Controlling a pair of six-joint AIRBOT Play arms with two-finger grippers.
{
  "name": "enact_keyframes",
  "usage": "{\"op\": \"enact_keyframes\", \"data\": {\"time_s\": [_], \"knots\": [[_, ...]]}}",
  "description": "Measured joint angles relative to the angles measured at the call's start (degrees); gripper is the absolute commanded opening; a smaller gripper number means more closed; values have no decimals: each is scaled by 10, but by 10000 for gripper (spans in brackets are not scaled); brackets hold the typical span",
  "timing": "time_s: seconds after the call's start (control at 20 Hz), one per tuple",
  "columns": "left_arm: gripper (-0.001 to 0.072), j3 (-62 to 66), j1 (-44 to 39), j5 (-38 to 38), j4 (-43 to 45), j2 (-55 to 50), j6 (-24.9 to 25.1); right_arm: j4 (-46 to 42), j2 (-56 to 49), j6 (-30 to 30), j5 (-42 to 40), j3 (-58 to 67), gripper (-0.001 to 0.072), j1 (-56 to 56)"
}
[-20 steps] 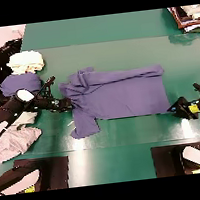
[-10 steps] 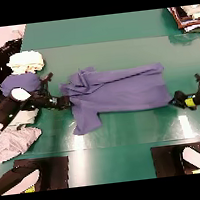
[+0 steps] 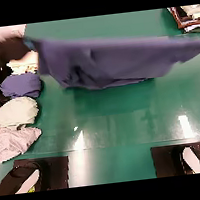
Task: Fold the shirts.
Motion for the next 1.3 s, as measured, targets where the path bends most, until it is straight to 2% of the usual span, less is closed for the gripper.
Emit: {"op": "enact_keyframes", "data": {"time_s": [0.3,0.55,0.75,1.0,1.15,1.3], "knots": [[28,284,0,1,2,12,-5,-15,24,0,0,214,13,-1],[28,357,0,-14,21,14,-36,-55,-19,6,70,357,12,-1],[29,245,0,-47,72,10,-64,-61,-102,30,153,422,12,0],[29,6,0,-47,107,-30,-75,-82,-222,47,223,345,12,46],[29,-81,0,-22,115,-116,-75,-123,-302,51,221,276,12,95],[29,-104,0,43,114,-224,-73,-151,-380,52,175,240,12,130]]}}
